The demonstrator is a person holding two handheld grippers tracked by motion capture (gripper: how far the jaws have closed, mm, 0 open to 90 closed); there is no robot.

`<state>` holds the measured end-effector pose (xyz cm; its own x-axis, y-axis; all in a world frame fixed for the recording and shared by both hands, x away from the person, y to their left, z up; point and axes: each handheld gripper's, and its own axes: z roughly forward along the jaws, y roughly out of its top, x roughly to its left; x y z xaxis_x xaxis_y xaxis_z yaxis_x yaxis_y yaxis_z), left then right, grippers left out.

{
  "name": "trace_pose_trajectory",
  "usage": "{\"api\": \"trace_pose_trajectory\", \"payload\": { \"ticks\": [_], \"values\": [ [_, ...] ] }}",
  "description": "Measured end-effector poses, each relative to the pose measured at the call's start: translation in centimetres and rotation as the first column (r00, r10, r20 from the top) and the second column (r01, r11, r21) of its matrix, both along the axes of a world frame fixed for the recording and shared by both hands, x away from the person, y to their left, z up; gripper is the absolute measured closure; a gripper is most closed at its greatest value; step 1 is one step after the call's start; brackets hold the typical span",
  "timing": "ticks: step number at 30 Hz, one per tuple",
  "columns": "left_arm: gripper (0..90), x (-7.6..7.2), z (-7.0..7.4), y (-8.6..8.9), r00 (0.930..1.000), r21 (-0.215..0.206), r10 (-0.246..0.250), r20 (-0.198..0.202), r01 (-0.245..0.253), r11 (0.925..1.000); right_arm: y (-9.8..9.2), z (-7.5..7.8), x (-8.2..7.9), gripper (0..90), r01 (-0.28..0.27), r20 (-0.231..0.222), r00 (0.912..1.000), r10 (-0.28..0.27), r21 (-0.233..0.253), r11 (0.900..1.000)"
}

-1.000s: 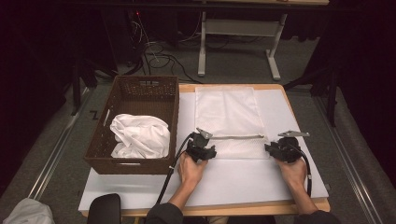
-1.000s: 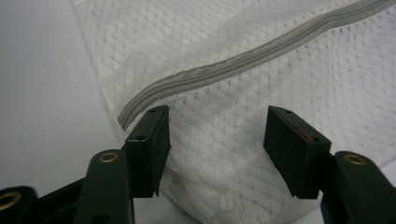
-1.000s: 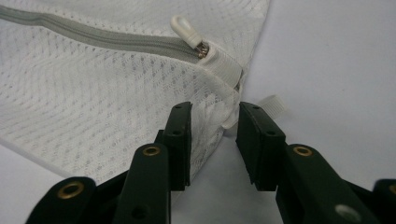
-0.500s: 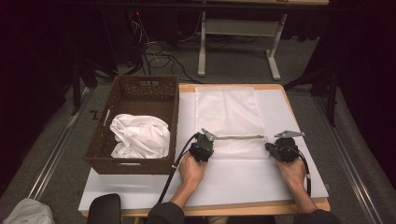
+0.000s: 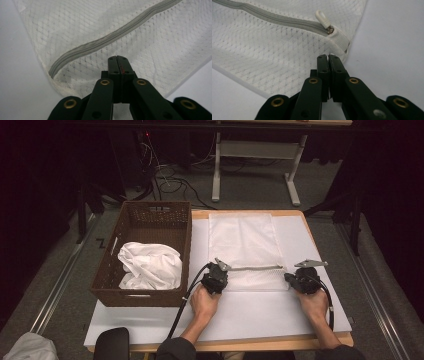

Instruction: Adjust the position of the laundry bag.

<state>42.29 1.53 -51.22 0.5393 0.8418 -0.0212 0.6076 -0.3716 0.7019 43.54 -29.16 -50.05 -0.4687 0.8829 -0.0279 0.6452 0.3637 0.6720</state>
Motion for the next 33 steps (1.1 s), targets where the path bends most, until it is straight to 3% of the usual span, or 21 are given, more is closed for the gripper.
{"api": "trace_pose_trajectory", "payload": {
  "ticks": [5, 13, 26, 33],
  "values": [
    [89.8, -0.4, 0.0, 0.2, 0.9999, -0.001, -0.013, -0.007, 0.013, 0.9999, 0.2, 0.1, -0.3, 88.8, -0.009, -0.008, 0.9999, 0.009, -0.008, 1.0],
    [89.8, -1.0, 0.2, 0.1, 0.9988, 0.049, -0.048, -0.007, 0.049, 0.9976, 0.3, 0.2, -1.0, 88.8, -0.034, -0.032, 0.9989, 0.034, 0.023, 0.999],
    [89.8, -2.4, 0.6, 0.6, 0.997, 0.026, -0.076, -0.015, 0.077, 0.9967, 0.2, 0.7, -1.7, 88.8, -0.047, -0.08, 0.9955, 0.05, 0.041, 0.998],
    [89.7, -3.4, 0.9, 0.8, 0.9963, 0.026, -0.085, -0.008, 0.086, 0.996, 0.7, 0.9, -2.4, 88.8, -0.076, -0.079, 0.9939, 0.076, 0.015, 0.997]
  ]
}}
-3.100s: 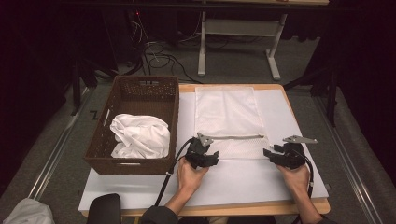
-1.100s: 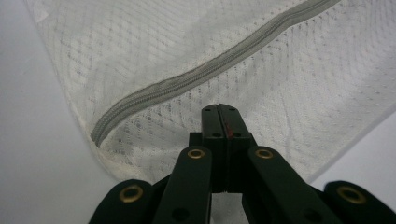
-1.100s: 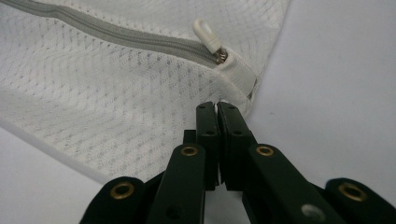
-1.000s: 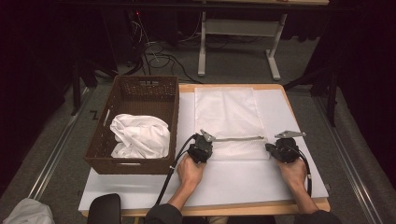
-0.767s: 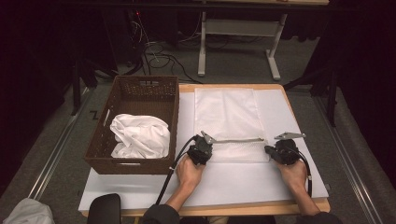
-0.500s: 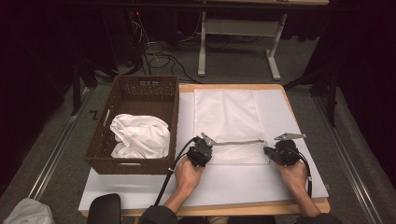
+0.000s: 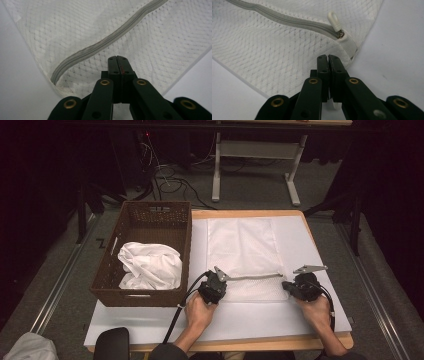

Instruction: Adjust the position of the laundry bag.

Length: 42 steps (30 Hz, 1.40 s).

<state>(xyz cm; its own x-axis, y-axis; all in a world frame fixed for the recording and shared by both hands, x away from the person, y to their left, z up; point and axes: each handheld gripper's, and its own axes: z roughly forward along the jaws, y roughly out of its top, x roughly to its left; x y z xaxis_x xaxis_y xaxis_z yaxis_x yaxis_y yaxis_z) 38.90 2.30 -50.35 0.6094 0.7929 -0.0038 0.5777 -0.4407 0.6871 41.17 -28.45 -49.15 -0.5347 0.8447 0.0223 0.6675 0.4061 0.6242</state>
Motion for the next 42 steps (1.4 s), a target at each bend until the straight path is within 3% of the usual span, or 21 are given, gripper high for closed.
{"api": "trace_pose_trajectory", "payload": {
  "ticks": [7, 16, 30, 35, 42],
  "values": [
    [89.7, -0.6, -0.1, 0.1, 0.9999, -0.01, -0.004, -0.014, 0.004, 0.9999, 0.1, 0.0, -0.3, 88.7, -0.007, -0.008, 0.9999, 0.007, -0.011, 1.0],
    [89.6, -1.4, 0.0, 0.3, 0.9998, -0.008, -0.012, -0.017, 0.012, 0.9999, -0.2, -0.2, -1.1, 88.7, -0.005, -0.014, 0.9999, 0.005, 0.02, 1.0],
    [88.8, -1.7, -0.3, 0.6, 0.9997, -0.018, -0.001, -0.026, 0.0, 0.9998, 0.2, -0.4, -1.8, 88.3, -0.022, -0.018, 0.9996, 0.022, 0.011, 1.0],
    [82.8, -1.7, -0.7, 0.4, 0.9996, -0.024, -0.005, -0.027, 0.004, 0.9997, 0.2, -0.5, -1.7, 86.7, -0.028, -0.017, 0.9995, 0.028, 0.015, 1.0],
    [68.0, -1.6, -0.8, 0.0, 0.9997, -0.04, -0.002, -0.025, 0.001, 0.9992, 0.1, -0.4, -1.8, 77.9, -0.024, -0.011, 0.9996, 0.024, 0.029, 0.999]
  ]
}}
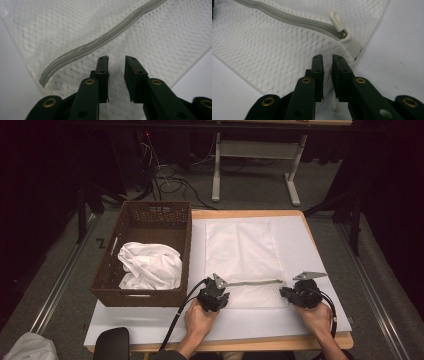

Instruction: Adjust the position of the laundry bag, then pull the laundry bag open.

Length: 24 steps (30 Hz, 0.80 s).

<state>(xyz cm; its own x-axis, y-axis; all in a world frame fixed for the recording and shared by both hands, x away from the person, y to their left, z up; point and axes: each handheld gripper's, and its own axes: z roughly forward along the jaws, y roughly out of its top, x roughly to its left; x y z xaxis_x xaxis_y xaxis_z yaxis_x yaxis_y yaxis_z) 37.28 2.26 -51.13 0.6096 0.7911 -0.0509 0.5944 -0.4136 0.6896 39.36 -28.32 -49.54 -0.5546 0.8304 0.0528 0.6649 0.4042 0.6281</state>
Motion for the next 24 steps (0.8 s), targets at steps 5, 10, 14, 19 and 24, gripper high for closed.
{"api": "trace_pose_trajectory", "payload": {
  "ticks": [5, 10, 14, 19, 24],
  "values": [
    [60.4, 0.2, 0.1, -0.5, 1.0, -0.012, 0.0, -0.002, 0.0, 0.9999, -0.2, 0.1, 0.1, 69.6, 0.007, 0.008, 0.9999, -0.008, 0.021, 1.0],
    [56.8, 0.3, 0.3, -1.3, 0.9999, -0.025, -0.014, 0.002, 0.015, 0.9996, -0.3, 0.2, 0.1, 64.2, 0.014, 0.022, 0.9997, -0.015, 0.026, 1.0],
    [55.3, 0.7, 0.3, -1.9, 0.9996, -0.018, -0.027, -0.003, 0.027, 0.9995, -0.5, 0.3, 0.1, 63.1, 0.023, 0.033, 0.9992, -0.024, 0.033, 0.999],
    [53.8, 1.1, 0.4, -2.4, 0.9994, -0.019, -0.034, 0.0, 0.034, 0.9993, -0.9, 0.7, 0.1, 62.7, 0.043, 0.048, 0.9978, -0.046, 0.045, 0.998],
    [53.1, 1.7, 0.4, -2.8, 0.9995, -0.039, -0.031, -0.008, 0.031, 0.9988, -1.6, 1.3, 0.0, 70.5, 0.069, 0.108, 0.9913, -0.075, 0.062, 0.996]
  ]
}}
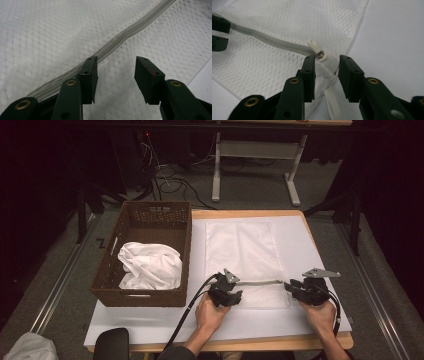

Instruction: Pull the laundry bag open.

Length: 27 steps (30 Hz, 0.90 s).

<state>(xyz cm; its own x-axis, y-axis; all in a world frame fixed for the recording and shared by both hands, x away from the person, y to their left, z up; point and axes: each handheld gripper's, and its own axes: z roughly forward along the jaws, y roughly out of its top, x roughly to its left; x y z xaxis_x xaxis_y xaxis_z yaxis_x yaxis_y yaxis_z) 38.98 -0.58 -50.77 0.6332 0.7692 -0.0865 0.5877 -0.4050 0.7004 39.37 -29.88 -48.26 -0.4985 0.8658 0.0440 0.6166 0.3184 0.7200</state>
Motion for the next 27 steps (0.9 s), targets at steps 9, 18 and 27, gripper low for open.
{"api": "trace_pose_trajectory", "payload": {
  "ticks": [9, 18, 27],
  "values": [
    [52.8, 0.5, 0.0, -0.7, 1.0, 0.004, -0.008, 0.003, 0.008, 1.0, -0.5, -0.4, 1.1, 83.2, 0.012, -0.038, 0.9992, -0.012, 0.002, 1.0],
    [51.6, 0.5, -0.4, -1.5, 0.9998, 0.023, -0.017, 0.007, 0.017, 0.9996, -0.6, -0.9, 2.2, 89.3, 0.008, -0.052, 0.9986, -0.006, 0.028, 1.0],
    [50.9, 0.5, -0.4, -1.9, 0.9996, 0.049, -0.022, 0.019, 0.021, 0.9986, -0.3, -1.2, 2.8, 89.4, 0.003, -0.055, 0.9985, 0.0, 0.056, 0.998]
  ]
}}
